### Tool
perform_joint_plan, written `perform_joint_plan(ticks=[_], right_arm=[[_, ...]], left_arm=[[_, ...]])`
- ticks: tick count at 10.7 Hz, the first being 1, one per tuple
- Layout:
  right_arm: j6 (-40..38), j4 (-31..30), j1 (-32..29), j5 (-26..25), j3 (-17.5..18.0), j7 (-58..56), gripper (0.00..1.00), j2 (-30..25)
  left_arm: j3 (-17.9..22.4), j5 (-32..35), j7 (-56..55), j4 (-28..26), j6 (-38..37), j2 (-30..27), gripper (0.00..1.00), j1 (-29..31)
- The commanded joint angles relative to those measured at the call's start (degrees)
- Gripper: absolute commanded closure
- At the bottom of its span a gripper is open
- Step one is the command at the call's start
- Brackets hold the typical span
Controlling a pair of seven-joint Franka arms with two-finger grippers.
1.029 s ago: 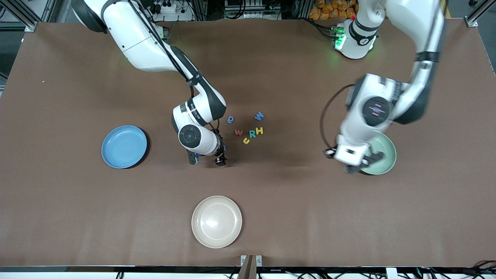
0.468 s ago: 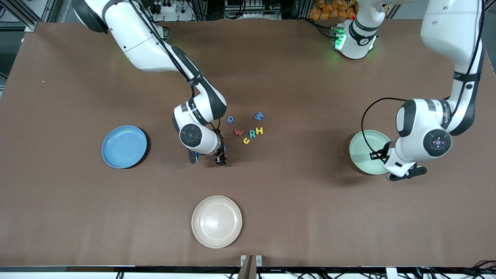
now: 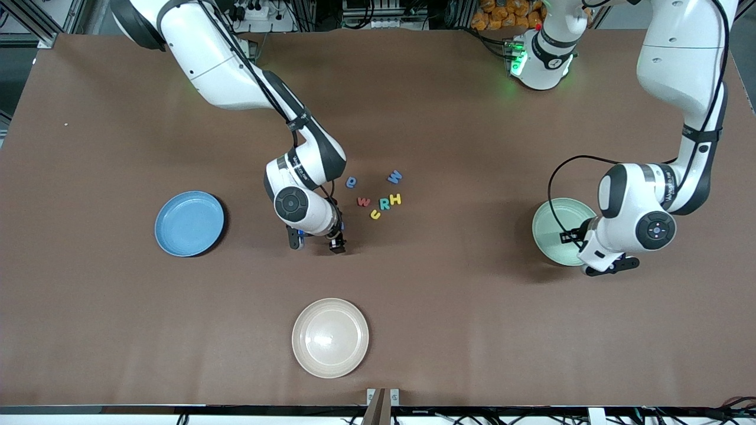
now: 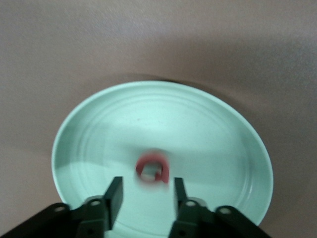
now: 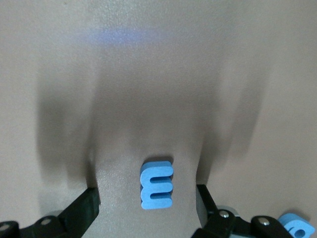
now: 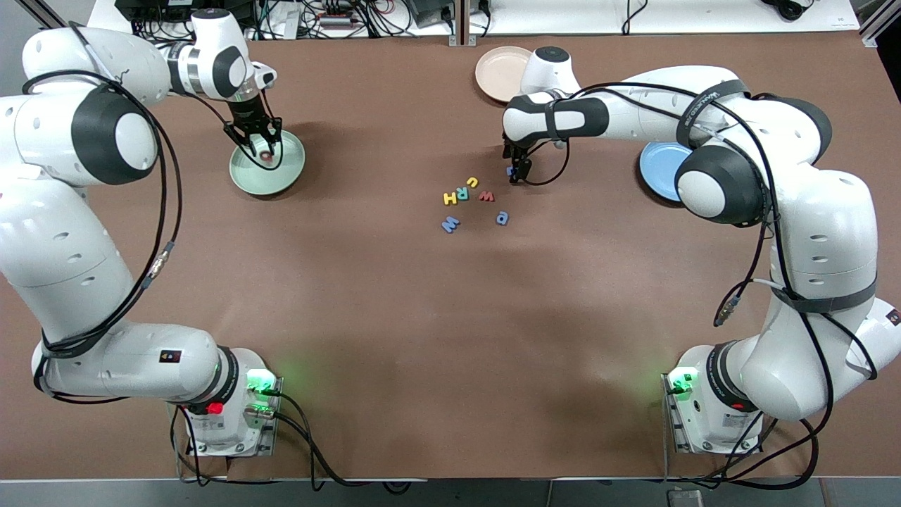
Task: Sort upper and lower case letters into plates
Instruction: 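Carry the Q to the green plate and open the left gripper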
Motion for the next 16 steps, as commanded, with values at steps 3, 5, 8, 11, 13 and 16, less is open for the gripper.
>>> perform_joint_plan(ticks=[3, 5, 8, 11, 13, 16], right_arm=[[0.2, -2.3, 1.7, -2.0, -0.2, 1.5, 0.14, -0.7], [0.3, -2.5, 1.8, -2.6, -0.2, 1.6, 0.14, -0.8], [0.2, -2.6, 1.8, -3.7, -0.2, 1.7, 0.17, -0.8], [0.0, -2.6, 1.8, -4.1, -0.2, 1.7, 0.17, -1.1], [0.1, -3.5, 1.8, -4.9, -0.2, 1.7, 0.24, -1.3], [0.2, -3.6, 1.8, -5.3, -0.2, 1.7, 0.41, -1.4]], left_arm=[[-1.8, 0.4, 1.4, 2.1, -3.4, -8.4, 0.0, -0.6], [-4.1, 1.2, 0.6, 6.8, -9.9, -11.6, 0.0, -0.8], [-5.4, 1.4, 0.6, 10.7, -15.1, -15.8, 0.0, -0.8], [-6.8, 1.4, 0.7, 11.0, -15.9, -21.5, 0.0, -0.7], [-7.2, 1.4, 1.0, 11.0, -16.8, -24.9, 0.0, -0.6], [-7.5, 1.4, 1.4, 11.6, -18.9, -27.7, 0.0, -0.5]])
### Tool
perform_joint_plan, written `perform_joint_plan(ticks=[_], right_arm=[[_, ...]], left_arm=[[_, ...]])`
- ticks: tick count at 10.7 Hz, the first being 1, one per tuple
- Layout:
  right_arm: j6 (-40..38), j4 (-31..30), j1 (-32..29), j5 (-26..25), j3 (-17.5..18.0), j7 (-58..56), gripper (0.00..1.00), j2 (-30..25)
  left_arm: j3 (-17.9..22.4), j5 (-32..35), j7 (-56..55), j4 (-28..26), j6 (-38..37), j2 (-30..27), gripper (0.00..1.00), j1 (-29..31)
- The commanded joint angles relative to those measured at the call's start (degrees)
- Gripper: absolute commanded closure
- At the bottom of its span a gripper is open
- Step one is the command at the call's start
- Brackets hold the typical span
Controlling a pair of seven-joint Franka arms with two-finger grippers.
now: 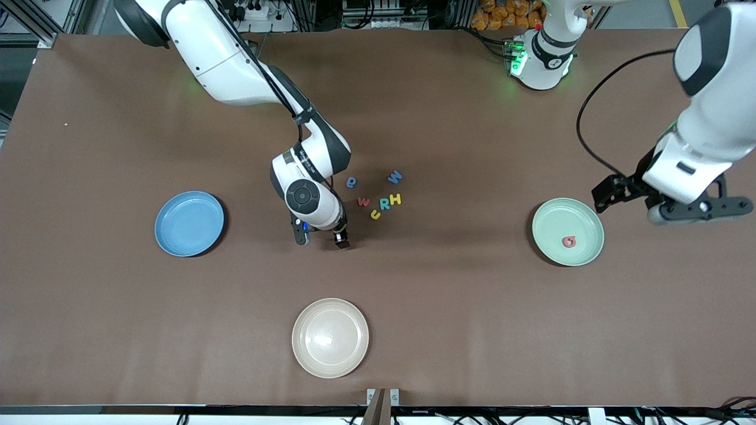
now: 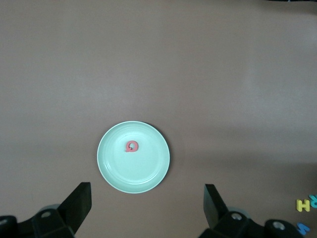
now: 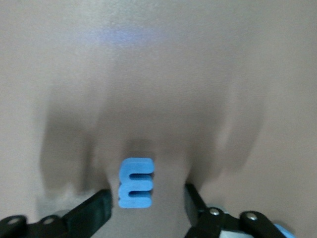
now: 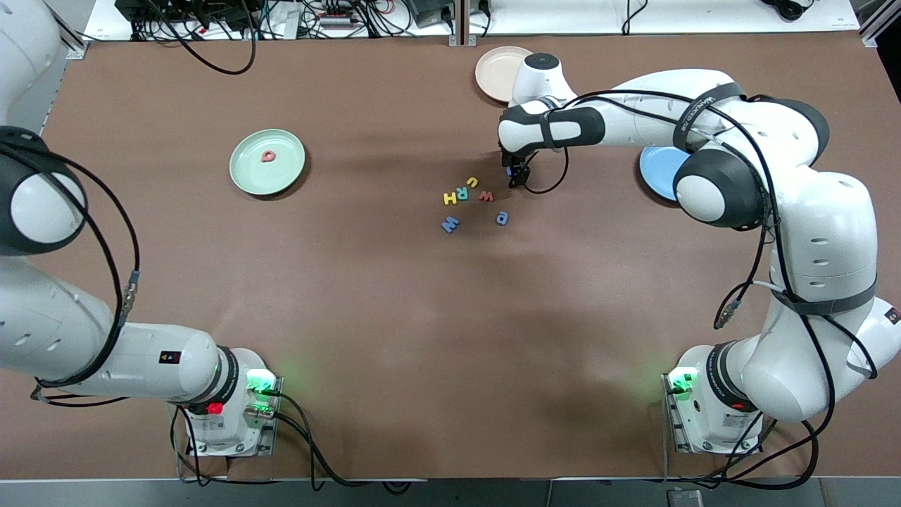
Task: Sort upper and lower case letters into plates
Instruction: 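Move the left gripper to the letters while the right gripper carries the m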
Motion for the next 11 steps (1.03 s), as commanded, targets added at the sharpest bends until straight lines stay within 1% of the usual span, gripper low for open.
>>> perform_joint_plan(ticks=[1, 2, 4, 6, 9, 10, 11], right_arm=[[1.2, -2.2, 0.3, -1.5, -0.3, 1.5, 0.43, -0.6], [1.2, -2.2, 0.3, -1.6, -0.3, 1.5, 0.46, -0.6], [1.1, -2.1, 0.3, -2.1, -0.3, 1.5, 0.59, -0.7], [0.8, -2.1, 0.3, -2.1, -0.2, 1.5, 0.82, -1.1], [0.5, -2.1, 0.2, -2.2, -0.2, 0.8, 0.93, -1.3], [0.5, -2.1, 0.1, -2.2, -0.2, 0.6, 0.93, -1.3], [0.4, -2.1, 0.1, -2.2, -0.2, 0.4, 0.93, -1.3]], left_arm=[[-0.6, 1.3, 0.7, 0.5, -2.0, -1.8, 0.0, 0.5], [-0.6, 1.3, 0.7, 0.7, -2.5, -2.1, 0.0, 0.5], [-0.7, 1.0, 0.7, 1.4, -3.5, -2.2, 0.0, 0.5], [-0.8, 0.4, 0.9, 1.4, -3.6, -2.5, 0.0, 0.2], [-2.8, 0.3, 1.1, 1.2, -3.6, -2.4, 0.0, -0.4], [-3.8, 0.3, 1.0, 1.1, -3.6, -2.2, 0.0, -0.4], [-5.8, 0.2, 0.7, 0.8, -3.6, -1.9, 0.0, -0.4]])
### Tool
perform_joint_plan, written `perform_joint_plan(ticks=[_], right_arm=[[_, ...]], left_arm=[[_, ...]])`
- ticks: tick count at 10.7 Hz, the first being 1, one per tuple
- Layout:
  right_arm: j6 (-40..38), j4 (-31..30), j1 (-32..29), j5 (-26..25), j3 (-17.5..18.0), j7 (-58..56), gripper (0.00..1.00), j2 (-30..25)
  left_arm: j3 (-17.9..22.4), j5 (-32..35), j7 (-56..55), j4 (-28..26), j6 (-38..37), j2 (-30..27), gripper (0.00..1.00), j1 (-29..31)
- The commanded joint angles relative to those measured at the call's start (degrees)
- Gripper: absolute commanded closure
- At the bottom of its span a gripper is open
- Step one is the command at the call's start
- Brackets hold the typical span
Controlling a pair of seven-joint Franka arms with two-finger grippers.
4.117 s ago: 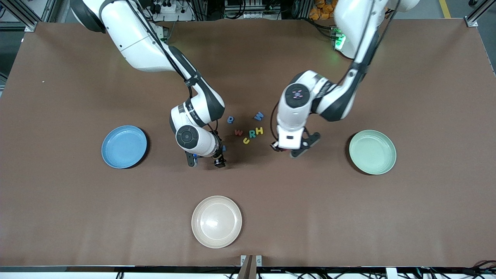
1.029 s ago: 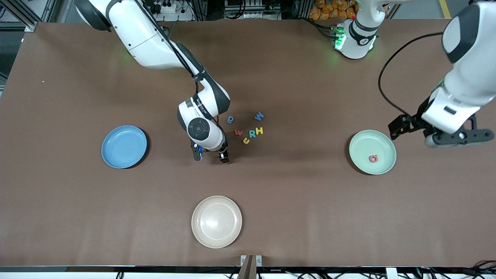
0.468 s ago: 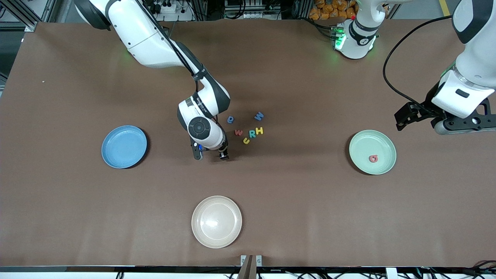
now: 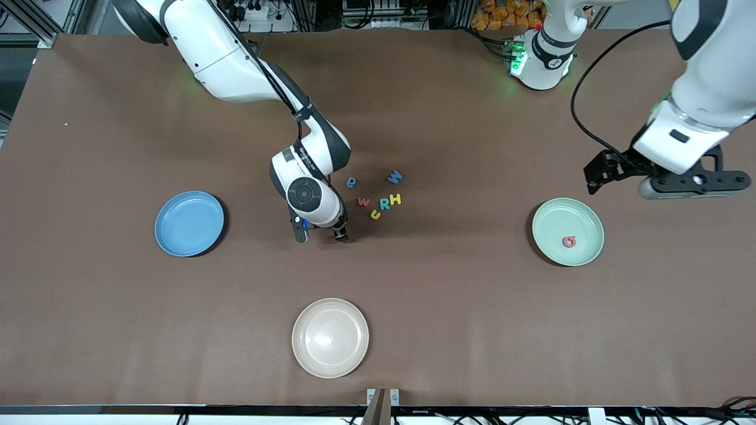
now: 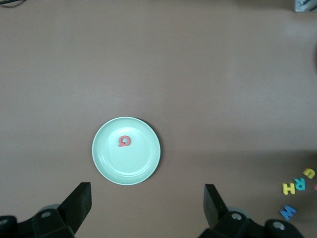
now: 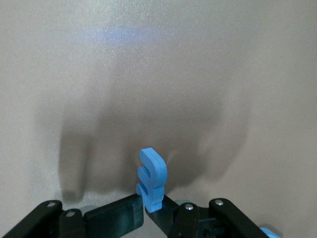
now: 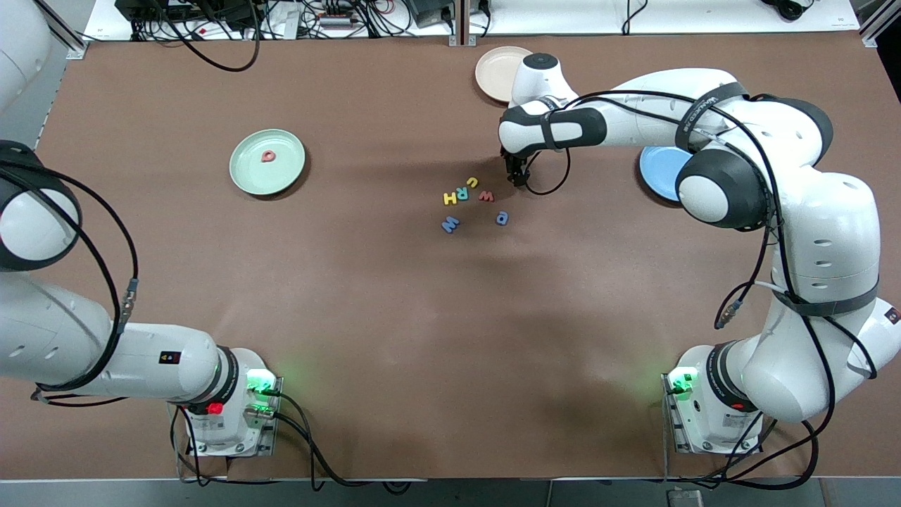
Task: Sort upper and lower case letters into plates
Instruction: 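Move the left gripper to the letters while the right gripper carries the m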
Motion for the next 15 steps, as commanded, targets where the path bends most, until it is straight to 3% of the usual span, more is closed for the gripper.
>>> perform_joint_plan(ticks=[1, 4, 10, 15], right_arm=[[1.0, -1.4, 0.0, -1.0, -0.2, 0.2, 0.93, -0.8], [0.4, -1.4, 0.0, -1.0, -0.1, -0.7, 0.93, -1.0], [-1.9, 0.6, -0.5, -0.9, -0.1, -2.5, 0.95, -1.6], [-11.5, 1.2, -3.7, -0.8, -0.2, -8.4, 0.95, -6.3]], left_arm=[[-3.0, 0.2, 0.7, -0.2, -0.8, 0.5, 0.0, 0.0], [-6.8, 0.3, -0.6, -0.1, -0.1, 2.9, 0.0, -0.3], [-7.0, 0.3, -2.2, 0.2, 0.1, 4.0, 0.0, -1.0], [-7.1, 0.2, -4.3, 0.0, 0.1, 4.0, 0.0, -2.7]])
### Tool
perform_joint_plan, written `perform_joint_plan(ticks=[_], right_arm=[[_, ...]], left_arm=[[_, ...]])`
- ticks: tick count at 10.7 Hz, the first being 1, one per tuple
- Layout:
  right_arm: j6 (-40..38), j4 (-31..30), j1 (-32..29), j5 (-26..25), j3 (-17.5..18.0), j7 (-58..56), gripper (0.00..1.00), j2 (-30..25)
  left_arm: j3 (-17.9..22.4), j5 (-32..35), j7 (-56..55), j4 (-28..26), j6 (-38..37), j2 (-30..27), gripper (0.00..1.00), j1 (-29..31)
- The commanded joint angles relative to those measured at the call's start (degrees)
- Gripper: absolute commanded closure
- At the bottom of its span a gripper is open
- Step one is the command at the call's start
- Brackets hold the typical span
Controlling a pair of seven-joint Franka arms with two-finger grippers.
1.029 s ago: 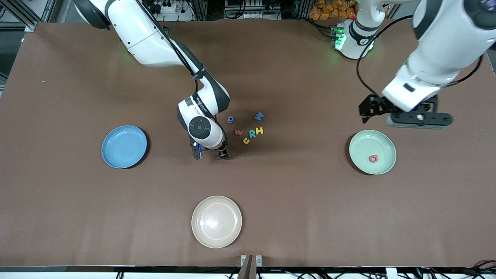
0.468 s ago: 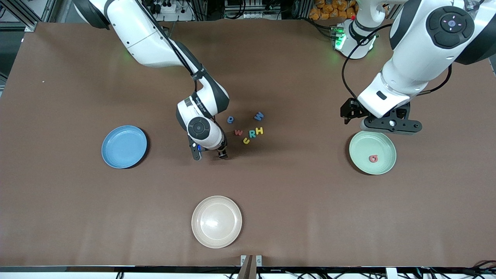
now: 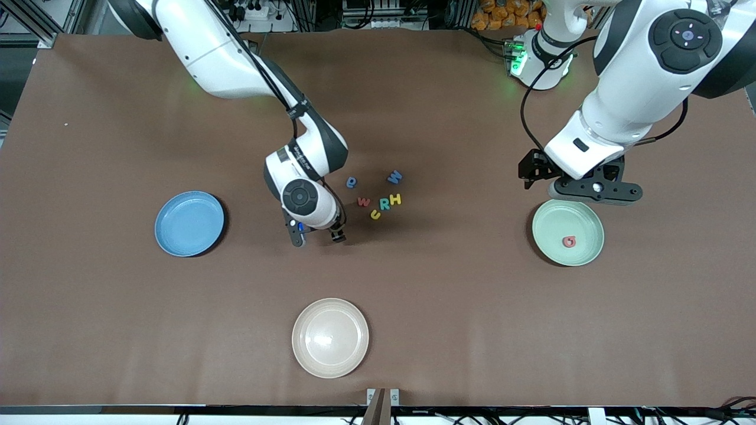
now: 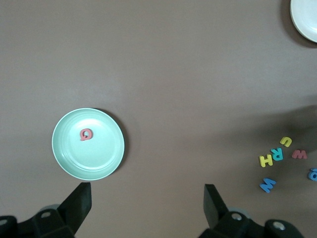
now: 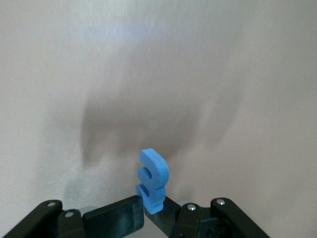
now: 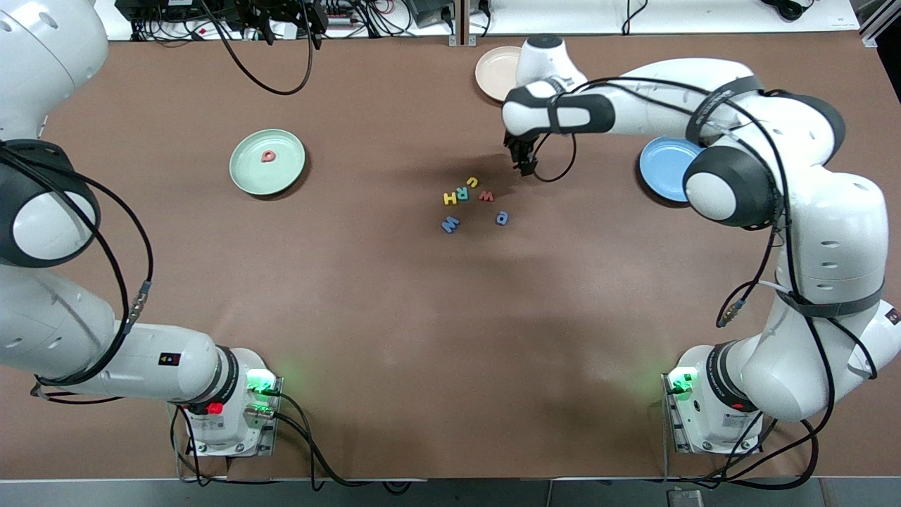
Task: Sort upper and lower case letters into plates
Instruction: 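Move the left gripper to the letters while the right gripper carries the m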
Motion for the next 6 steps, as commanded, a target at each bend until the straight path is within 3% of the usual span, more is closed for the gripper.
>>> perform_joint_plan(ticks=[1, 6], right_arm=[[-3.4, -2.4, -3.0, -0.5, 0.4, -4.4, 0.95, -4.2], [-4.2, -20.3, -15.5, -0.5, 0.4, -25.8, 0.95, -19.4]], left_arm=[[-0.3, 0.2, -2.6, 0.4, 0.0, 0.2, 0.0, -1.8], [-0.3, 0.3, -9.0, 0.3, 0.6, 3.6, 0.0, -9.9]])
